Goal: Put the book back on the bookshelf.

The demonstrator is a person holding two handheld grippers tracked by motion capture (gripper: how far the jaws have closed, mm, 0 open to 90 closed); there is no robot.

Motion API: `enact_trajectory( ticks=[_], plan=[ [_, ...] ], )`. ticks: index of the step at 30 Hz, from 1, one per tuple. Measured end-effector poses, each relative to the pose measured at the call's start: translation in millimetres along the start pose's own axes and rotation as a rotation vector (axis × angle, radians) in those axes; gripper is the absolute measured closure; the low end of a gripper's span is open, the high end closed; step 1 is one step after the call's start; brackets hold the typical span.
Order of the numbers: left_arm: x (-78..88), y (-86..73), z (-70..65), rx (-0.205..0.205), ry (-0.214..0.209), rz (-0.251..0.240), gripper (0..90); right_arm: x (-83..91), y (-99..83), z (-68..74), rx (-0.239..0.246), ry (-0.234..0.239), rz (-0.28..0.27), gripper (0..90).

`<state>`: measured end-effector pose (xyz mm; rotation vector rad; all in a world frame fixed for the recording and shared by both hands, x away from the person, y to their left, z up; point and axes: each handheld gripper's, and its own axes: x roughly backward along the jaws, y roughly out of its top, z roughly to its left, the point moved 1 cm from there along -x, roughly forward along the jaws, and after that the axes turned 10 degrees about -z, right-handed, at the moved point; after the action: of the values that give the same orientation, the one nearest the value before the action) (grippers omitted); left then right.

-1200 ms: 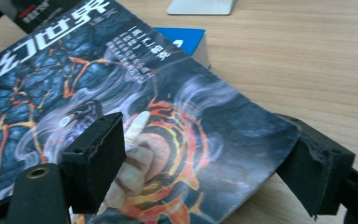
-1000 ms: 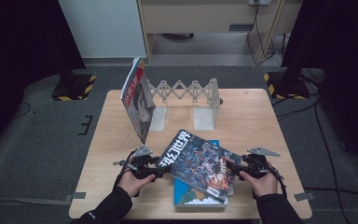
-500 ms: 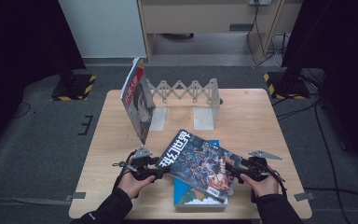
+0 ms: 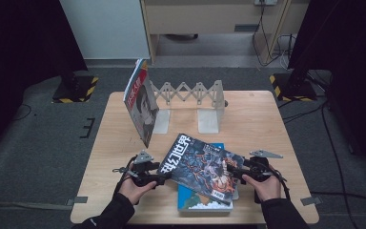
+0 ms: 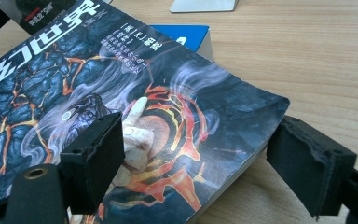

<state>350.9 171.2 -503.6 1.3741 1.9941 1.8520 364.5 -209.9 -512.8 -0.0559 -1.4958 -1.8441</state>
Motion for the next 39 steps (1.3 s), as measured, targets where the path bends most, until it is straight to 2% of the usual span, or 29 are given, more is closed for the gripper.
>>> enact_trajectory(
  ticks=[1,4,8,11,19,20,23,25,26,29,30,31,33,36,39],
  plan=[
    [-1.9,0.1,0.6,0.008,0.001,-0.002,23.6,0.9,0.7,-0.2,0.022,-0.004,-0.005,20.3],
    [-5.1,0.0,3.1,0.028,-0.007,-0.001,21.5,1.4,0.7,-0.1,0.034,-0.010,-0.010,19.9],
    [-9.2,-1.7,7.0,0.097,-0.026,0.010,19.0,1.5,0.4,0.3,0.042,-0.014,-0.014,19.2],
    [-14.7,-3.5,7.4,0.141,-0.057,0.011,16.8,1.2,0.2,-0.2,0.040,-0.012,-0.014,18.8],
    [-27.4,-4.2,6.7,0.195,-0.131,0.016,16.4,1.0,-0.1,-0.5,0.030,-0.012,-0.013,18.5],
    [-27.3,-4.0,6.6,0.199,-0.132,0.018,16.4,0.9,-0.1,-0.9,0.033,-0.011,-0.014,18.4],
    [-24.5,-1.0,4.4,0.171,-0.114,0.025,18.5,0.7,-0.2,-1.2,0.031,-0.011,-0.015,18.4],
    [-20.8,1.7,3.5,0.173,-0.103,0.036,25.9,0.8,-0.7,-1.4,0.026,-0.012,-0.015,18.4],
    [-19.0,2.7,3.3,0.175,-0.104,0.040,25.9,0.8,-0.7,-1.4,0.026,-0.012,-0.015,18.4],
    [-10.7,8.2,2.5,0.183,-0.120,0.002,35.3,0.7,-1.5,-2.5,0.015,-0.016,-0.021,18.5],
    [-7.8,10.8,2.0,0.188,-0.126,-0.021,35.3,0.7,-1.5,-2.5,0.015,-0.016,-0.021,18.5],
    [-4.4,14.2,1.2,0.189,-0.137,-0.052,39.7,0.8,-2.0,-3.3,0.012,-0.018,-0.023,18.6],
    [-1.1,19.2,-1.0,0.195,-0.156,-0.084,40.8,0.9,-2.1,-3.2,0.011,-0.019,-0.025,18.6],
    [-2.2,23.6,-4.4,0.194,-0.177,-0.089,41.9,0.5,-2.2,-3.0,0.010,-0.020,-0.027,18.6],
    [-6.6,24.2,-6.6,0.218,-0.199,-0.079,43.8,0.5,-2.2,-3.2,0.008,-0.020,-0.028,18.6]
  ],
)
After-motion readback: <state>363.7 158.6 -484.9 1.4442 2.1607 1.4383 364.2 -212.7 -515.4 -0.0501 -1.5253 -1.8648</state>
